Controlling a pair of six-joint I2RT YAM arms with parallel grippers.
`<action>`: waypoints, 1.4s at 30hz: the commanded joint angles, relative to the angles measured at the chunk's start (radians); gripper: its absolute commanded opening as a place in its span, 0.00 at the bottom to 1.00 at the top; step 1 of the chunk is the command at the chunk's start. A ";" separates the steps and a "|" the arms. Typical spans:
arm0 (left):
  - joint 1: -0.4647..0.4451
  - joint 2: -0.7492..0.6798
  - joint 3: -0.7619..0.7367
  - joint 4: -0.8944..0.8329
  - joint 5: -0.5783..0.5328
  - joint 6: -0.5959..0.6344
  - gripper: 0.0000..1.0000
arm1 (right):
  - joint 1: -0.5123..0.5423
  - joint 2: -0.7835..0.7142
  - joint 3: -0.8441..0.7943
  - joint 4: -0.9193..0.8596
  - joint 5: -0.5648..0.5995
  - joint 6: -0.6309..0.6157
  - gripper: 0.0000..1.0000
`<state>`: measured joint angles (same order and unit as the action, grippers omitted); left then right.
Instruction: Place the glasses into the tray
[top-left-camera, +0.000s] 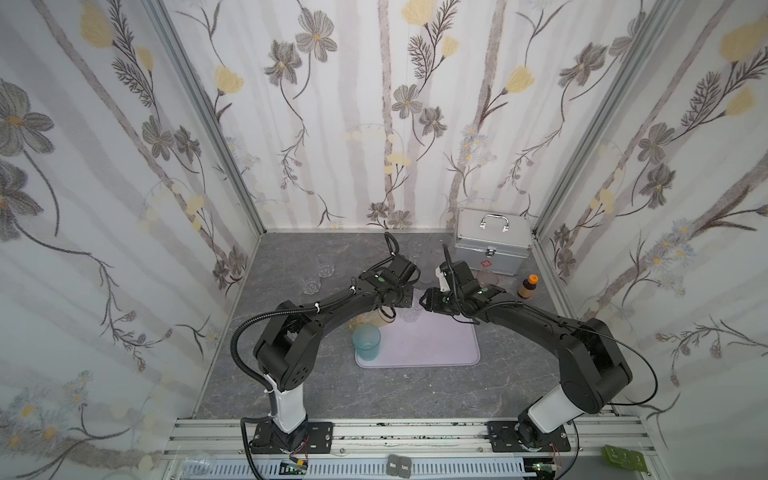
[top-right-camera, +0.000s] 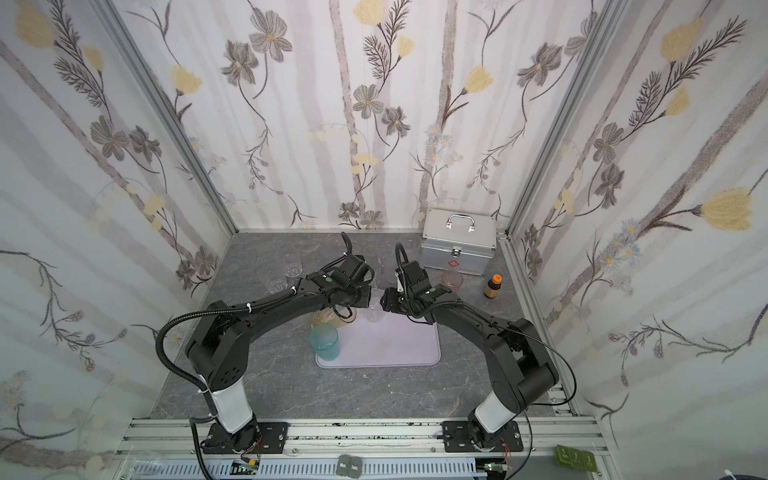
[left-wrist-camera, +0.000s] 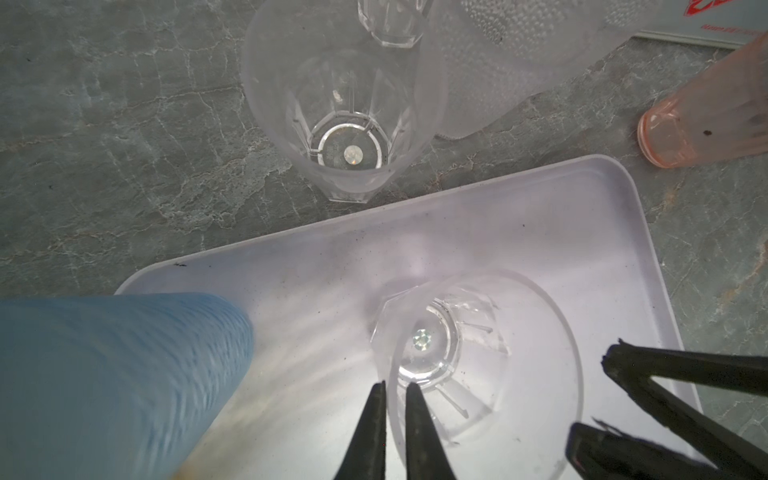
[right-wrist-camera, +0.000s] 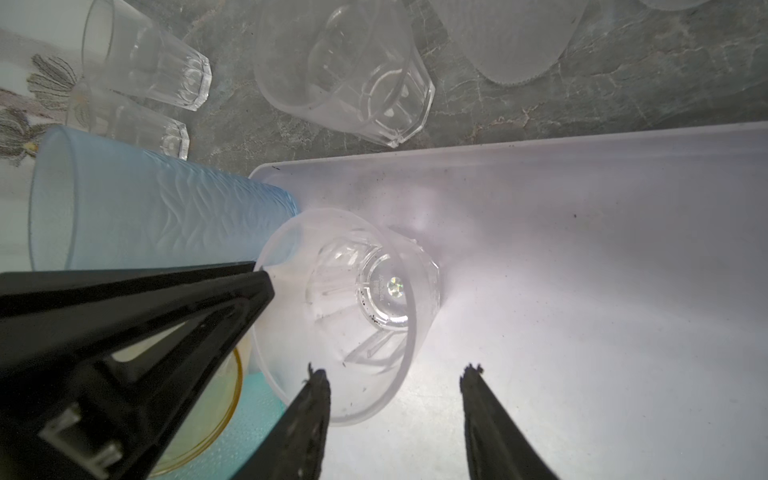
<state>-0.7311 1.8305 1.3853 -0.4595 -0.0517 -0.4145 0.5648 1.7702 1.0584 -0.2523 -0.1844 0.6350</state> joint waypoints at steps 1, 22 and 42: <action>0.001 -0.004 0.005 0.004 -0.008 0.010 0.12 | 0.009 0.023 0.021 0.033 0.005 -0.003 0.51; 0.010 -0.045 -0.010 0.002 -0.017 0.017 0.29 | 0.103 -0.108 -0.045 0.032 0.164 0.160 0.51; 0.077 -0.218 -0.017 0.002 -0.030 0.017 0.54 | 0.218 0.009 -0.048 0.232 0.034 0.035 0.56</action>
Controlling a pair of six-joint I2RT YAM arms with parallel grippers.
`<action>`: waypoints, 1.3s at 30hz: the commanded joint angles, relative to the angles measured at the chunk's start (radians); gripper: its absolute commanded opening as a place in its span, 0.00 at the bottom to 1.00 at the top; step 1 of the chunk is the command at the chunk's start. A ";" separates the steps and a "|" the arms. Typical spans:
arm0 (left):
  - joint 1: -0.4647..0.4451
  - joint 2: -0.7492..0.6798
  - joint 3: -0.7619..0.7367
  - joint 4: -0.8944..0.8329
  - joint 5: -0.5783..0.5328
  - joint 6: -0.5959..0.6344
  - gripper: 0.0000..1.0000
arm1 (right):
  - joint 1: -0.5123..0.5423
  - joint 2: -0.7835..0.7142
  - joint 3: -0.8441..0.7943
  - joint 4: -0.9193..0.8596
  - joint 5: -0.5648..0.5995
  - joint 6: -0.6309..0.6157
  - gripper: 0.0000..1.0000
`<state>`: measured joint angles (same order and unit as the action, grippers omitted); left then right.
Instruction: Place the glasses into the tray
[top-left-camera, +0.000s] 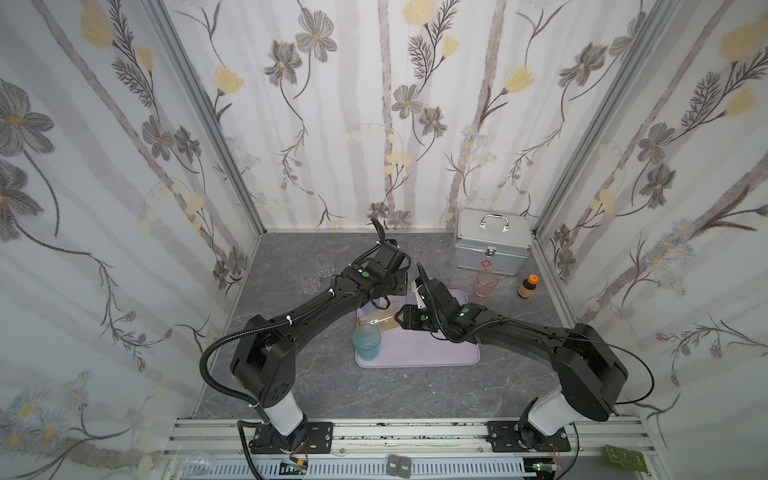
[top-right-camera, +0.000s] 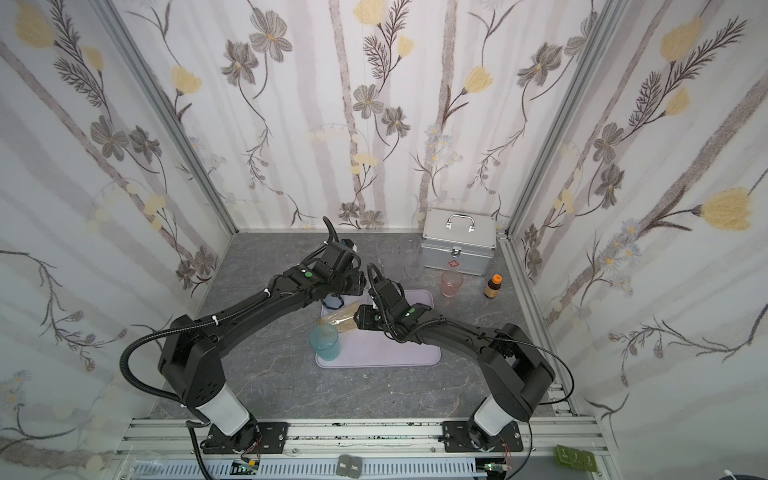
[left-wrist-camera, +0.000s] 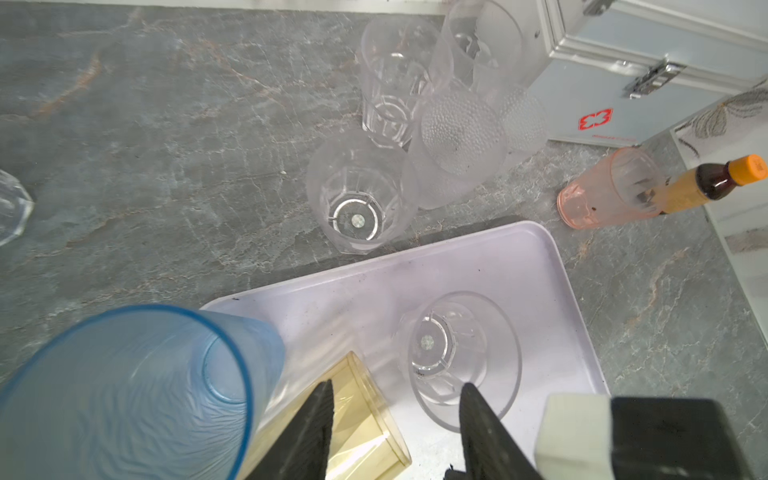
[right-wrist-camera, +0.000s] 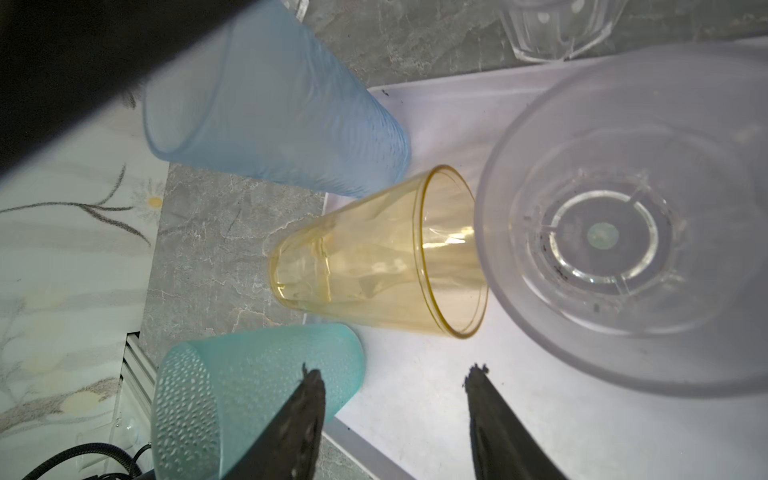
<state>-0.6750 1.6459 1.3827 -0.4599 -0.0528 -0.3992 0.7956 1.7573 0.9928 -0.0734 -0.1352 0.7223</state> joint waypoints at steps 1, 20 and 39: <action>0.033 -0.048 -0.021 0.003 -0.034 0.002 0.55 | -0.018 0.029 0.021 0.061 -0.026 -0.057 0.56; 0.360 -0.449 -0.475 0.269 -0.029 -0.086 0.66 | -0.037 0.168 0.102 0.094 -0.180 -0.123 0.44; 0.422 -0.505 -0.646 0.337 0.025 -0.167 0.66 | -0.037 0.134 0.195 -0.098 -0.200 -0.252 0.11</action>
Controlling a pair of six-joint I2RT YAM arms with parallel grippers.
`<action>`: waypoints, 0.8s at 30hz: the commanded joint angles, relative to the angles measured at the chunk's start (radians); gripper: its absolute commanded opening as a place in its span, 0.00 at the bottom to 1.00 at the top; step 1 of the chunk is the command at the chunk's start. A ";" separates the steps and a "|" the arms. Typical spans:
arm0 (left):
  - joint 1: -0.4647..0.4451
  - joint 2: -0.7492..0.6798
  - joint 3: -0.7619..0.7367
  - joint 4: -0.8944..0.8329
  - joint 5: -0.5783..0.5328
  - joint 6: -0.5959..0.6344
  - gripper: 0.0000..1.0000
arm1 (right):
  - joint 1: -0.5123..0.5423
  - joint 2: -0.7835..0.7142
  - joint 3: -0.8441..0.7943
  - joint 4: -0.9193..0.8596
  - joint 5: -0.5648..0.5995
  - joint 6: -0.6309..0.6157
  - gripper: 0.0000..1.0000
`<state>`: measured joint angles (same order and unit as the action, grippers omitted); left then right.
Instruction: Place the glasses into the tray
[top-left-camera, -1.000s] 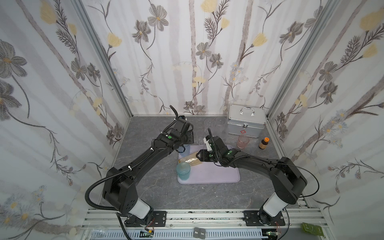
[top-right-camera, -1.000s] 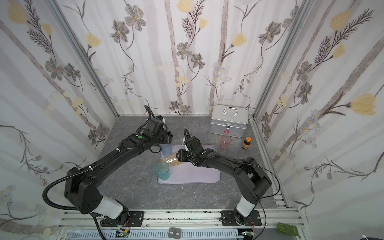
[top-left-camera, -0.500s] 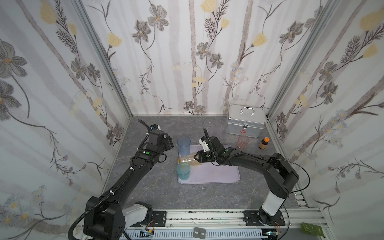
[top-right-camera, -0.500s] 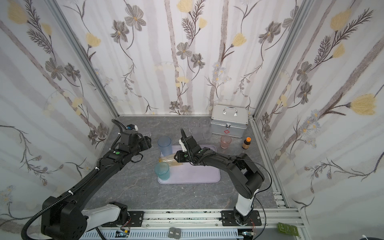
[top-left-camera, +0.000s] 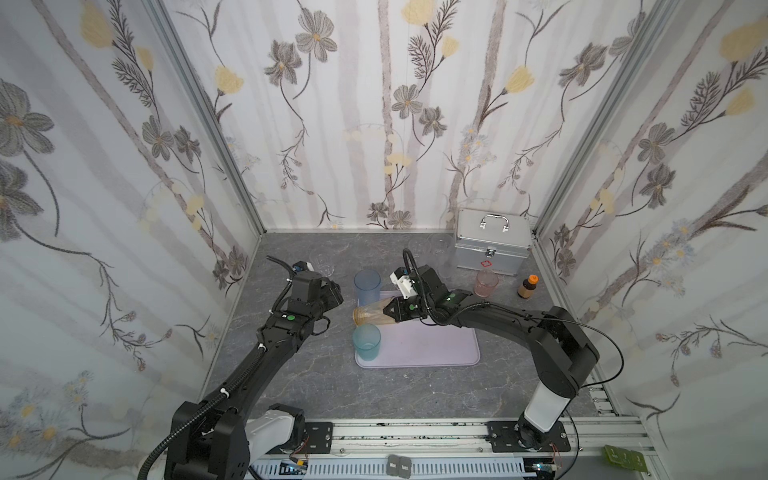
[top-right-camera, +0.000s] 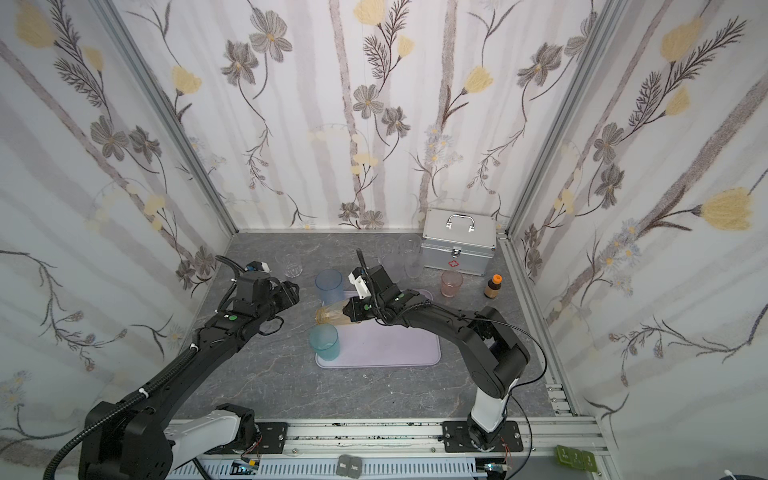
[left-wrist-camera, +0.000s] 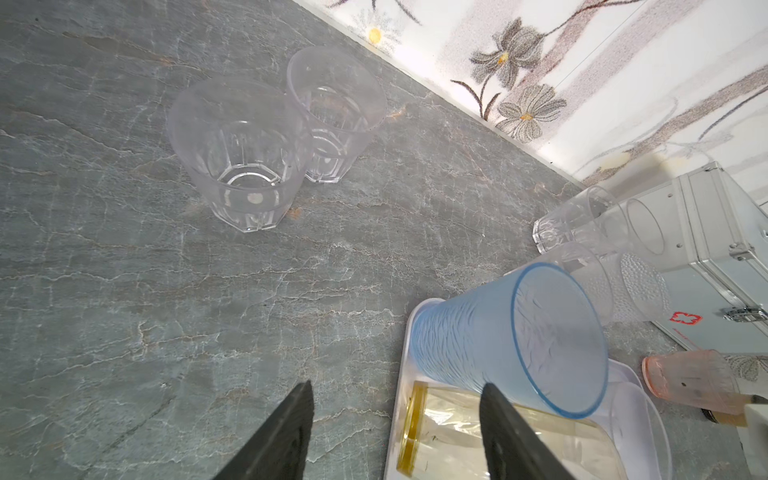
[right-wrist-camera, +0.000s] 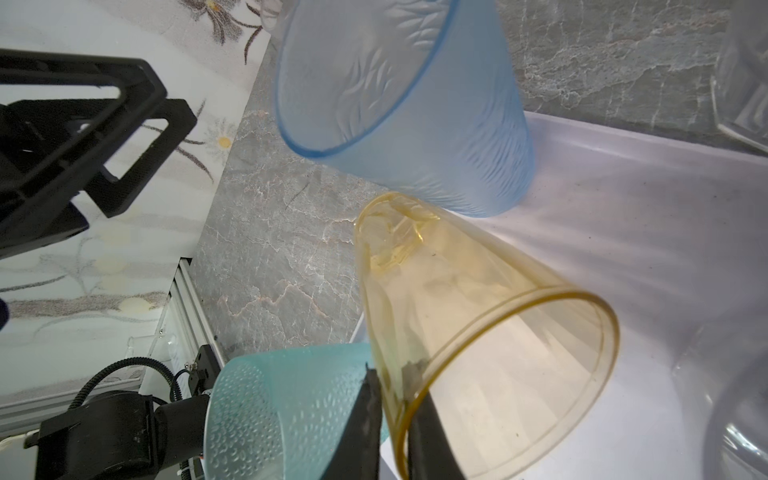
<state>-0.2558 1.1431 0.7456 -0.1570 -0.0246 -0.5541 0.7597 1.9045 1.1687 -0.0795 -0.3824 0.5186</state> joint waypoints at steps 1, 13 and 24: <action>0.003 -0.002 -0.011 0.036 -0.003 -0.014 0.66 | -0.001 -0.016 0.026 -0.111 0.051 -0.057 0.11; 0.009 0.020 -0.044 0.077 -0.009 -0.030 0.66 | 0.021 -0.002 0.188 -0.386 0.187 -0.134 0.10; 0.021 0.040 -0.066 0.113 0.006 -0.025 0.66 | 0.130 0.131 0.438 -0.594 0.357 -0.193 0.10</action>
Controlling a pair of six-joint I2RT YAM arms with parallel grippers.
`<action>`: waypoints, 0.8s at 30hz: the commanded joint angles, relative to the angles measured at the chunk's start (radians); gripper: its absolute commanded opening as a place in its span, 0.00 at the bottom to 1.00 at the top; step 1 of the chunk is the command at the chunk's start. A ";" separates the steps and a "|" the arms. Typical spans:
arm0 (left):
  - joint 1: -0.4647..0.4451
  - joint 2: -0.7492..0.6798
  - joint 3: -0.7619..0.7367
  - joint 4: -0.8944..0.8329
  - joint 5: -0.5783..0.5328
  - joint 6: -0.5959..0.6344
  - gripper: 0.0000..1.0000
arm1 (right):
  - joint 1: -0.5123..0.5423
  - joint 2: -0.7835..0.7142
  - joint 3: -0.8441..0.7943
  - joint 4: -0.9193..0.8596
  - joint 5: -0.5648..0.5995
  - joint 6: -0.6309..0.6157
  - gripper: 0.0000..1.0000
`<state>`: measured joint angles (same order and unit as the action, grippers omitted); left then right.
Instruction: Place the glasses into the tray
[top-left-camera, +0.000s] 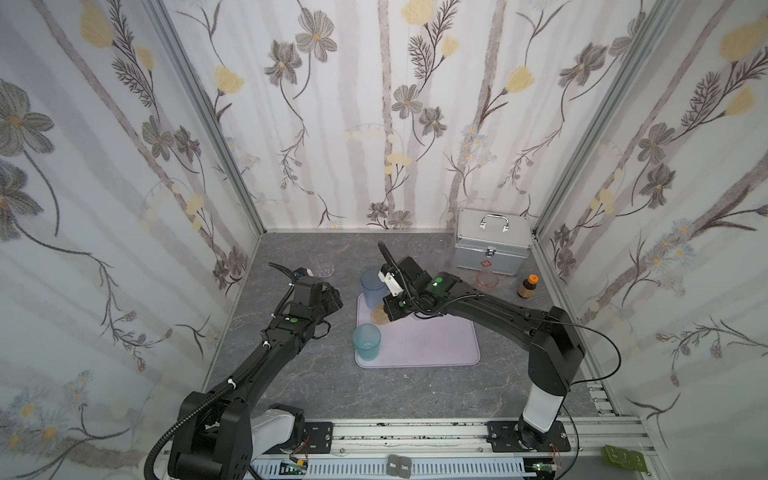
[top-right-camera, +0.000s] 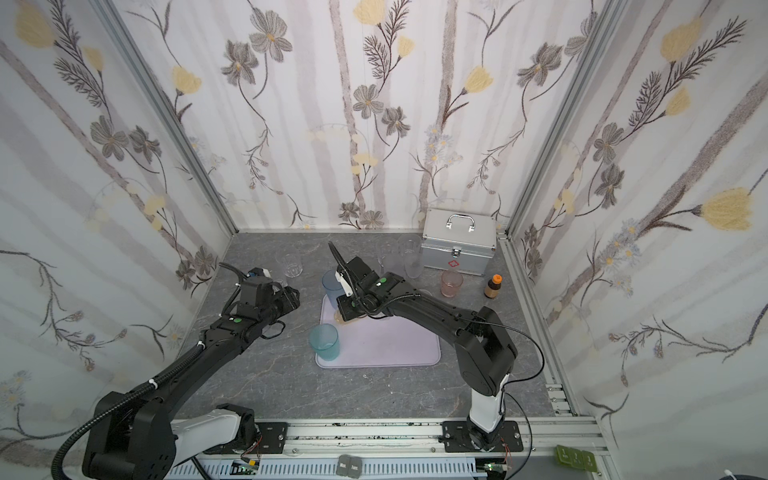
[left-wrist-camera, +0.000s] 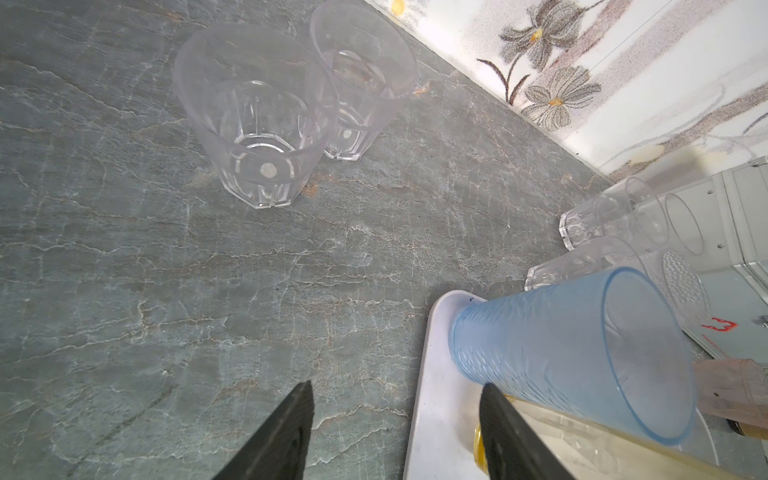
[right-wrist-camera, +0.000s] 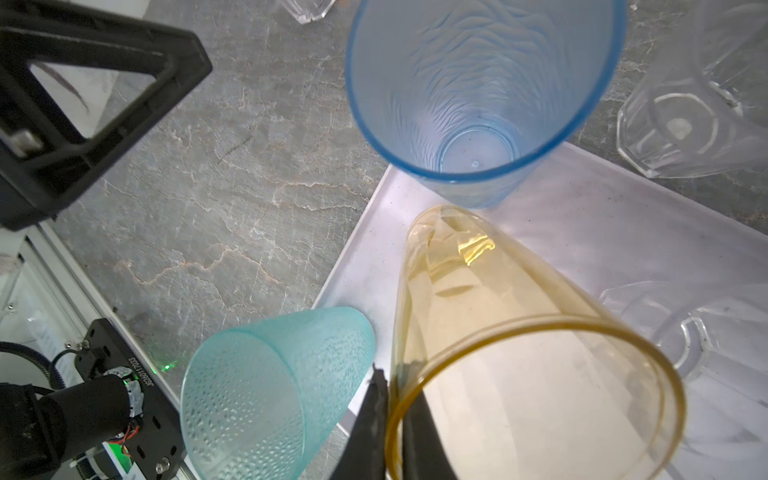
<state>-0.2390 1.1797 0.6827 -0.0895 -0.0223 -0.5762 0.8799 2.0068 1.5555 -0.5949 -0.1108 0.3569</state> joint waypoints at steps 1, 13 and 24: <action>0.006 0.006 -0.003 0.049 0.006 -0.003 0.66 | 0.017 0.042 0.075 -0.096 0.097 -0.034 0.10; 0.015 0.009 -0.018 0.071 0.024 -0.004 0.66 | 0.076 0.186 0.286 -0.201 0.102 -0.053 0.13; 0.017 0.023 -0.011 0.077 0.034 -0.004 0.66 | 0.081 0.224 0.378 -0.206 0.076 -0.034 0.34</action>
<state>-0.2245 1.1995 0.6674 -0.0483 0.0059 -0.5762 0.9600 2.2269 1.9179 -0.8104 -0.0208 0.3206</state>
